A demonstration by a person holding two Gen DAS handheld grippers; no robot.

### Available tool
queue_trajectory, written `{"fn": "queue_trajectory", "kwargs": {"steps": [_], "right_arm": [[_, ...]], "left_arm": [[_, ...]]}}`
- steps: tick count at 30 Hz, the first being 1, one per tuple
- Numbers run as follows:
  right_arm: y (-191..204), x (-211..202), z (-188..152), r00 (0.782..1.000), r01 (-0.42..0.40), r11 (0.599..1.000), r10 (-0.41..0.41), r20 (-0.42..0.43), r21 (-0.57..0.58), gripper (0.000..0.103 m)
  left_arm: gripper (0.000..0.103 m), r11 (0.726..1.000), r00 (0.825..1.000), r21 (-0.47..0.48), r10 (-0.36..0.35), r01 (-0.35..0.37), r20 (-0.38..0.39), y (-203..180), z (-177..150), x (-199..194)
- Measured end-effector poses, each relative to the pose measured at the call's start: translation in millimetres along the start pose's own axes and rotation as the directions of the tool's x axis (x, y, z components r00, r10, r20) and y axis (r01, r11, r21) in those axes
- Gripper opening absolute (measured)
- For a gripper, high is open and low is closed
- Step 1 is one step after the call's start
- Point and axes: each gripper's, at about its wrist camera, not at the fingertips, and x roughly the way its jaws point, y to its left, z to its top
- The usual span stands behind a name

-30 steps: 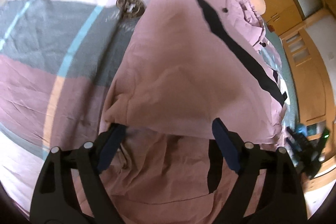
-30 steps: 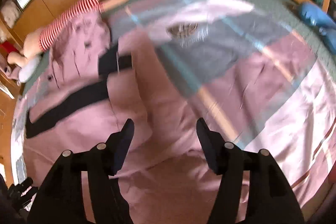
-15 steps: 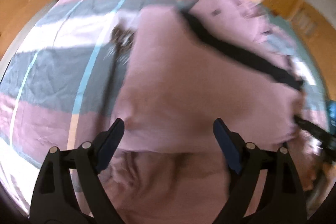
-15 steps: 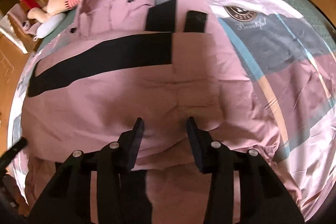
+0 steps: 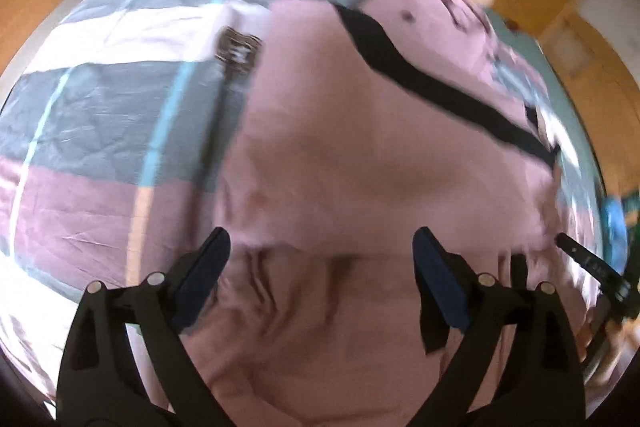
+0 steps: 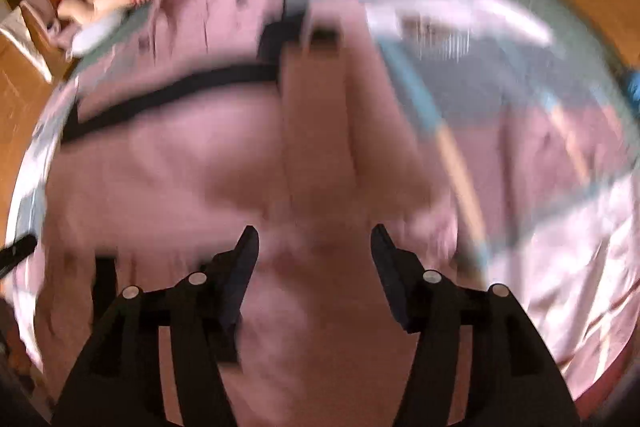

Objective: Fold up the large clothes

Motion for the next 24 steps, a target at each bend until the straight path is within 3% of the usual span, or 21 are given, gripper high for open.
{"fn": "queue_trajectory", "kwargs": {"steps": [2,3,4,6,9,11,13,16,19,22,24], "right_arm": [[-22,7,-24,0.999,-0.021,1.000,0.022,-0.045,0.020,0.058],[-33,3,-35,0.999,-0.045,0.999,0.046,-0.028,0.017,0.057],[-40,-3,-45,0.999,-0.051,0.999,0.051,-0.010,0.006,0.057],[-49,-14,-58,0.998,-0.060,0.998,0.060,0.002,0.011,0.057],[-57,-49,-79,0.996,-0.023,1.000,0.023,0.090,-0.001,0.060],[-59,-55,-94,0.996,0.036,0.999,-0.034,0.081,-0.020,0.064],[-64,-46,-115,0.998,0.066,0.998,-0.065,0.021,-0.022,0.064],[-64,-47,-138,0.994,0.108,0.993,-0.107,0.005,-0.053,0.067],[-70,-52,-157,0.994,0.110,0.992,-0.111,-0.014,-0.058,0.068],[-63,-62,-173,0.984,0.171,0.978,-0.176,-0.033,-0.117,0.073],[-55,-77,-178,0.977,0.213,0.967,-0.215,0.000,-0.139,0.073]], "left_arm": [[0.094,0.997,0.996,0.039,0.073,-0.070,-0.058,1,-10,18],[0.094,0.994,0.989,0.036,0.106,-0.102,-0.102,5,-17,29],[0.094,0.994,0.982,0.012,0.105,-0.104,-0.155,12,-27,41],[0.095,0.997,0.981,-0.061,0.031,-0.044,-0.194,28,-40,47],[0.094,0.997,0.995,-0.081,0.001,-0.009,-0.099,38,-53,16],[0.094,0.999,0.998,-0.044,0.024,-0.027,-0.053,40,-70,-5],[0.096,0.997,0.995,-0.041,0.059,-0.062,-0.077,48,-90,-7],[0.100,0.994,0.992,-0.097,0.044,-0.056,-0.119,67,-128,-5],[0.101,0.987,0.995,-0.161,0.004,-0.021,-0.100,83,-147,-17],[0.100,0.988,0.997,-0.148,0.043,-0.052,-0.061,83,-163,-35],[0.100,0.989,0.996,-0.125,0.084,-0.084,-0.004,79,-173,-56]]}}
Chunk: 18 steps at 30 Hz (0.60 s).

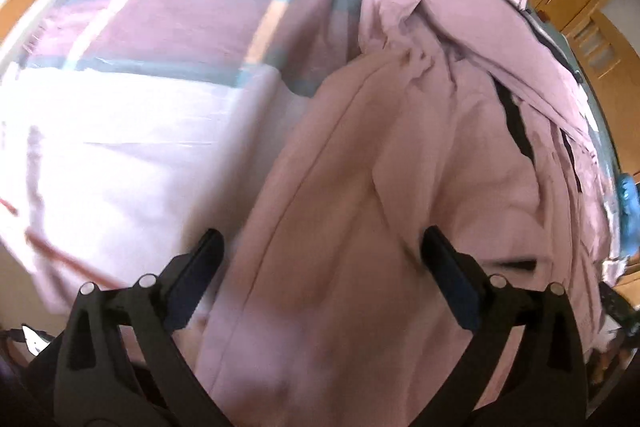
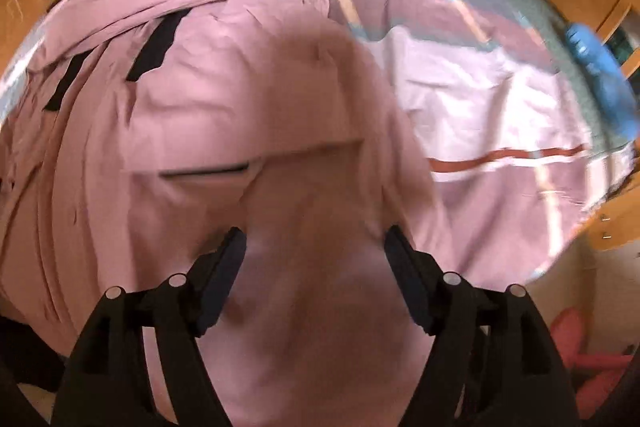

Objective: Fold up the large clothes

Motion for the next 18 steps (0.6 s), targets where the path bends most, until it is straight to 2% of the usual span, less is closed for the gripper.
{"fn": "queue_trajectory", "kwargs": {"steps": [2,4,5,8,10,12,13,14,15,16,18], "right_arm": [[7,-23,-3,0.996,0.021,0.999,-0.018,0.084,-0.028,0.073],[21,-44,6,0.987,-0.005,0.999,0.013,0.161,-0.054,0.073],[29,-48,10,0.984,-0.028,0.998,0.038,0.173,-0.063,0.073],[60,-49,39,0.979,-0.093,0.989,0.112,0.173,-0.114,0.076],[79,-37,53,0.977,-0.113,0.981,0.139,0.164,-0.155,0.079],[88,-14,61,0.986,-0.091,0.983,0.112,0.126,-0.160,0.079],[89,11,63,0.994,-0.079,0.986,0.090,0.068,-0.150,0.079],[90,26,63,0.997,-0.067,0.988,0.072,0.030,-0.141,0.082],[87,41,58,0.997,-0.070,0.988,0.072,0.011,-0.136,0.088],[86,47,52,0.997,-0.057,0.987,0.064,0.044,-0.151,0.090],[88,48,49,0.997,-0.027,0.983,0.039,0.060,-0.180,0.092]], "left_arm": [[0.100,0.999,0.994,0.038,0.013,-0.017,0.107,-7,-10,-33],[0.100,0.996,0.981,0.080,0.013,-0.029,0.196,-23,-6,-54],[0.100,0.993,0.974,0.118,-0.001,-0.027,0.225,-35,2,-59],[0.100,0.974,0.975,0.224,-0.020,-0.031,0.222,-78,24,-63],[0.100,0.949,0.979,0.312,-0.018,-0.048,0.204,-107,36,-48],[0.100,0.943,0.984,0.326,0.011,-0.070,0.177,-113,45,-22],[0.100,0.946,0.990,0.319,0.014,-0.058,0.141,-109,45,-5],[0.100,0.950,0.993,0.306,0.024,-0.057,0.112,-103,42,7],[0.100,0.956,0.994,0.277,0.079,-0.096,0.074,-97,40,24],[0.101,0.957,0.991,0.261,0.121,-0.129,0.050,-96,40,36],[0.101,0.952,0.989,0.267,0.142,-0.146,0.035,-96,38,45]]}}
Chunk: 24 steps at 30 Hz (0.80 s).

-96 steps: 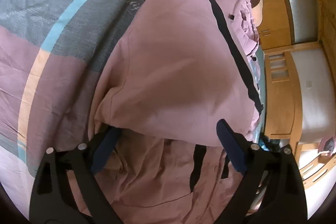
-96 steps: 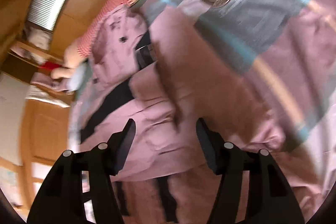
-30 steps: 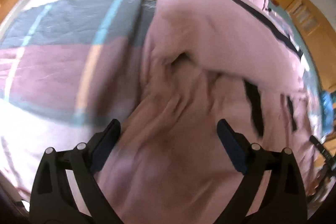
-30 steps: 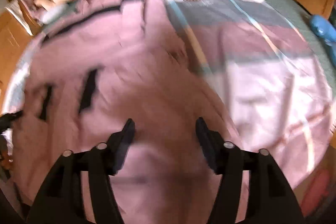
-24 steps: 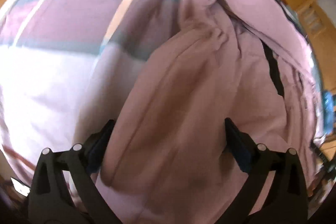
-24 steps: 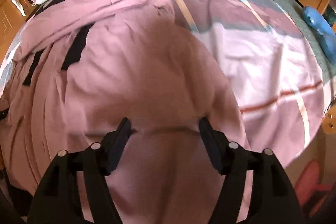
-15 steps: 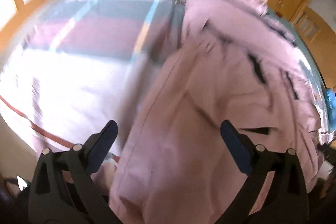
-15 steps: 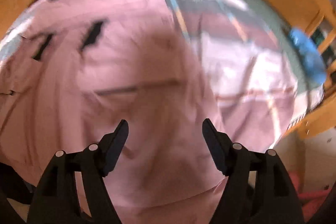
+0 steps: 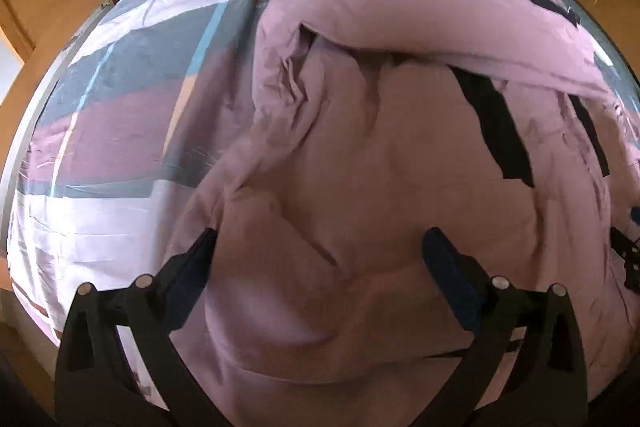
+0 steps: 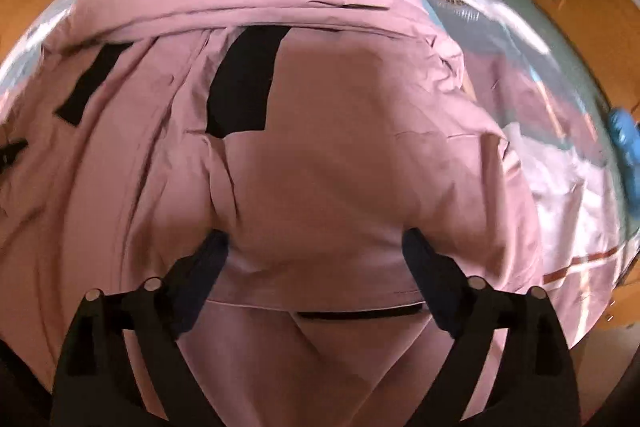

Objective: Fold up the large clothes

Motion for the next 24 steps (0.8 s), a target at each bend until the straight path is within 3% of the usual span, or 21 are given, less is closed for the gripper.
{"fn": "queue_trajectory", "kwargs": {"steps": [4,8,11,14,18,21,23,24], "right_arm": [[-2,-9,5,0.999,-0.022,1.000,0.021,-0.041,-0.002,0.093],[-14,-28,21,0.987,-0.160,0.986,0.160,-0.005,0.042,0.093],[-24,-35,58,0.980,-0.201,0.975,0.199,0.030,0.090,0.093],[-24,-41,111,0.968,-0.244,0.965,0.236,0.082,0.097,0.093],[-8,-32,180,0.966,-0.227,0.972,0.218,0.141,0.055,0.093],[5,-2,222,0.969,-0.222,0.973,0.213,0.127,0.063,0.093],[13,29,237,0.982,-0.175,0.983,0.169,0.085,0.062,0.093],[16,46,237,0.991,-0.133,0.989,0.131,0.035,0.061,0.098]], "left_arm": [[0.101,0.999,0.999,-0.023,-0.022,0.022,0.034,6,1,-15],[0.101,0.994,0.988,-0.065,-0.076,0.085,0.131,16,21,-47],[0.101,0.988,0.984,-0.074,-0.123,0.133,0.129,19,55,-52],[0.101,0.991,0.984,-0.051,-0.120,0.128,0.131,7,94,-45],[0.101,0.995,0.986,-0.042,-0.083,0.090,0.143,-4,129,-17],[0.101,0.996,0.989,-0.064,-0.053,0.062,0.135,-1,146,10],[0.101,0.996,0.997,-0.084,-0.028,0.034,0.068,5,152,30],[0.101,0.994,0.999,-0.099,-0.038,0.040,0.025,8,156,39]]}}
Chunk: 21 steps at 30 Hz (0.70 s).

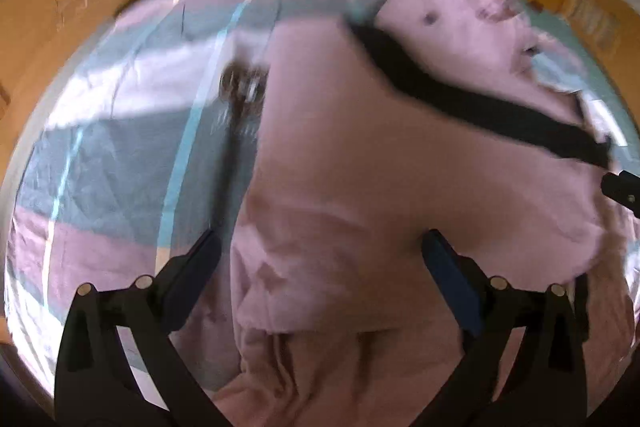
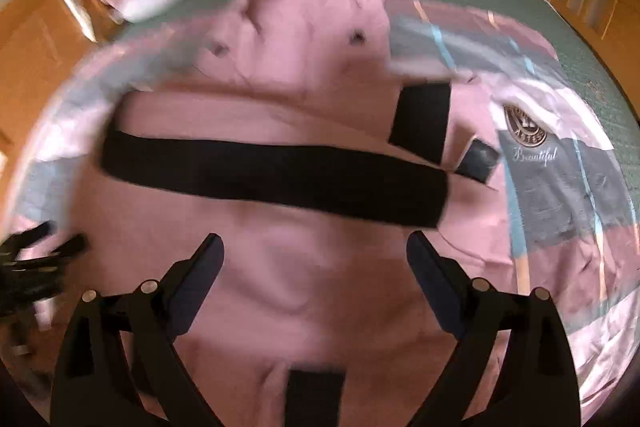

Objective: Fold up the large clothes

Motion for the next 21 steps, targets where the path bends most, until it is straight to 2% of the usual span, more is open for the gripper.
{"fn": "queue_trajectory", "kwargs": {"steps": [1,2,3,5,6,8,10,12,14,16,19,21], "right_arm": [[-3,32,-1,0.994,0.028,1.000,-0.028,-0.109,0.001,0.099],[-5,44,-5,0.989,0.004,1.000,-0.004,-0.150,0.005,0.101],[-4,47,-5,0.988,-0.002,1.000,-0.002,-0.154,-0.022,0.101],[2,36,1,0.981,-0.024,0.996,0.006,-0.194,-0.090,0.101],[1,23,9,0.979,-0.083,0.993,0.065,-0.194,-0.085,0.101],[-6,-7,30,0.973,-0.212,0.977,0.207,-0.106,-0.037,0.101],[-15,-29,63,0.968,-0.249,0.969,0.249,0.010,0.006,0.101],[-23,-33,101,0.973,-0.211,0.976,0.206,0.102,0.044,0.101],[-34,-20,140,0.975,-0.189,0.977,0.175,0.140,0.094,0.101],[-47,7,185,0.982,-0.149,0.975,0.125,0.143,0.168,0.101],[-57,49,239,0.993,-0.023,0.974,-0.004,0.115,0.227,0.101],[-61,77,259,0.994,0.023,0.970,-0.049,0.100,0.241,0.101]], "left_arm": [[0.101,1.000,0.999,-0.017,-0.025,0.024,-0.033,5,1,7],[0.101,0.997,0.996,-0.039,-0.069,0.067,-0.056,10,1,13],[0.101,0.995,0.993,-0.051,-0.093,0.090,-0.068,15,-2,16],[0.101,0.994,0.994,-0.068,-0.091,0.087,-0.064,25,-7,13],[0.101,0.993,0.994,-0.080,-0.097,0.092,-0.056,29,-10,9],[0.101,0.990,0.992,-0.098,-0.111,0.105,-0.054,34,-12,4],[0.101,0.989,0.993,-0.109,-0.107,0.102,-0.040,36,-15,-2],[0.101,0.989,0.994,-0.104,-0.109,0.106,-0.029,35,-17,-8],[0.101,0.988,0.993,-0.101,-0.119,0.117,-0.017,36,-15,-12],[0.101,0.988,0.993,-0.102,-0.117,0.116,-0.009,36,-14,-16],[0.101,0.988,0.993,-0.095,-0.118,0.118,0.002,37,-15,-19],[0.101,0.990,0.993,-0.080,-0.116,0.116,0.009,36,-15,-18]]}}
